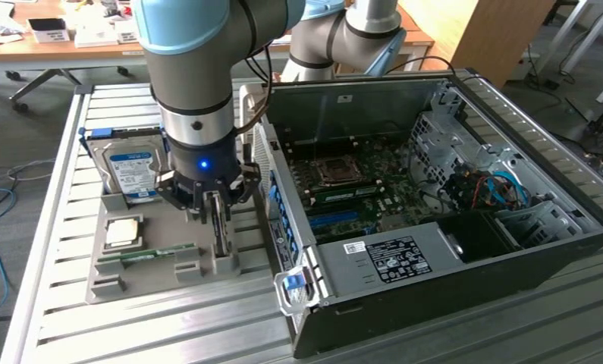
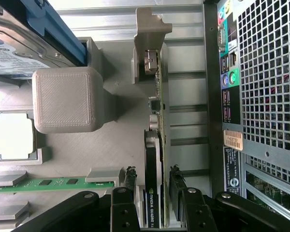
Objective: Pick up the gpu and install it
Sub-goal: 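Pick up the gpu and move the gpu toward the slot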
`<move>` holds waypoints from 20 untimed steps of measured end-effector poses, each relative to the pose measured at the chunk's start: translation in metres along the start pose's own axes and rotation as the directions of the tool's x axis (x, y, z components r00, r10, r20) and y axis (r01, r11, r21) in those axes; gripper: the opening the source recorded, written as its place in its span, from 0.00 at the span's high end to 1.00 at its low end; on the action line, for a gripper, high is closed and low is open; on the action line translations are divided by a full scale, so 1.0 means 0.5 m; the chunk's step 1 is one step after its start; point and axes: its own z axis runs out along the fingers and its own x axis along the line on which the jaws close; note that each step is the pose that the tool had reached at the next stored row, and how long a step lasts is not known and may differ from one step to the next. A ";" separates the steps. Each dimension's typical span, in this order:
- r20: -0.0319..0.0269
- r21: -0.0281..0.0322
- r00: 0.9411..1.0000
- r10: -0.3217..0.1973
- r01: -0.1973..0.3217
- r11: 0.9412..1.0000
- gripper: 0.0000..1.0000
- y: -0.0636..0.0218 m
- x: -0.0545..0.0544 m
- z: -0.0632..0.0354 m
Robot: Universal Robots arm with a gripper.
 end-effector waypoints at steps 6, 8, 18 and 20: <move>0.000 0.000 1.000 0.000 0.000 1.000 0.58 0.000 0.000 0.005; 0.000 0.000 1.000 0.000 0.000 1.000 0.58 0.000 0.000 0.007; 0.000 0.000 1.000 0.000 0.000 1.000 0.58 0.000 0.000 0.009; 0.000 0.000 1.000 0.000 0.000 1.000 0.58 0.000 0.000 0.010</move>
